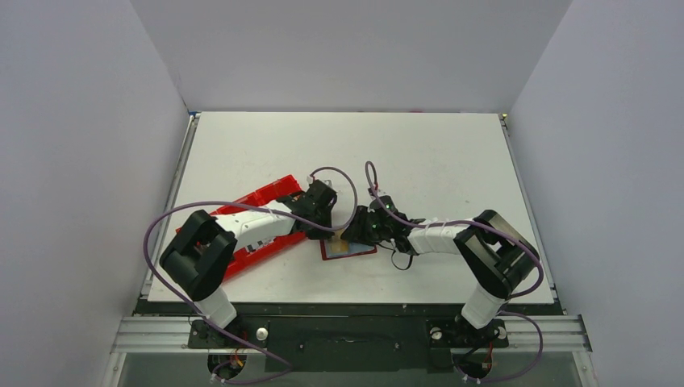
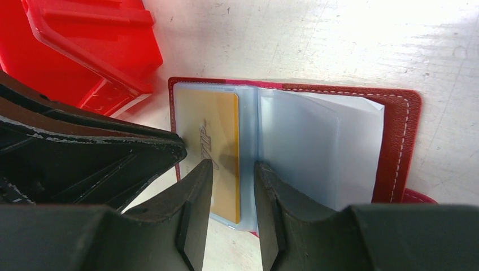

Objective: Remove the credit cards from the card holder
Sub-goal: Remove the credit card from the card holder.

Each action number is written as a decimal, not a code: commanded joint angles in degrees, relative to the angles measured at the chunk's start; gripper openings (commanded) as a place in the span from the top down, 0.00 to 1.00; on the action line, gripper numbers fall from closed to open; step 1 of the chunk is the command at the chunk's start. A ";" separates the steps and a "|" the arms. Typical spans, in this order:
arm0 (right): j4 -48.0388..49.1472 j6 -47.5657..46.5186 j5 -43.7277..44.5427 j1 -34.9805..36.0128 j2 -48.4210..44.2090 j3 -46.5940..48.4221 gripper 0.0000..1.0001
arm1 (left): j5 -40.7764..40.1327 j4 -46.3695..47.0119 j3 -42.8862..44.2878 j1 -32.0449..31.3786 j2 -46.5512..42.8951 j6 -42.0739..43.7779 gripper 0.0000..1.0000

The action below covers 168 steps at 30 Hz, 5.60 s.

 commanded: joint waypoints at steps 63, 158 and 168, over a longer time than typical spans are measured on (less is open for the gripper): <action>8.85 3.36 -3.99 -2.83 1.45 -4.70 0.73 | -3.11 -0.38 0.72 -2.00 0.86 -1.70 0.93; 41.01 20.26 -14.31 -13.06 7.01 -17.61 0.99 | -4.53 -3.66 0.97 -1.75 7.49 -4.64 1.00; 42.03 20.75 -14.94 -13.42 7.03 -17.82 0.87 | -4.62 -3.43 0.62 -1.66 7.51 -4.79 1.00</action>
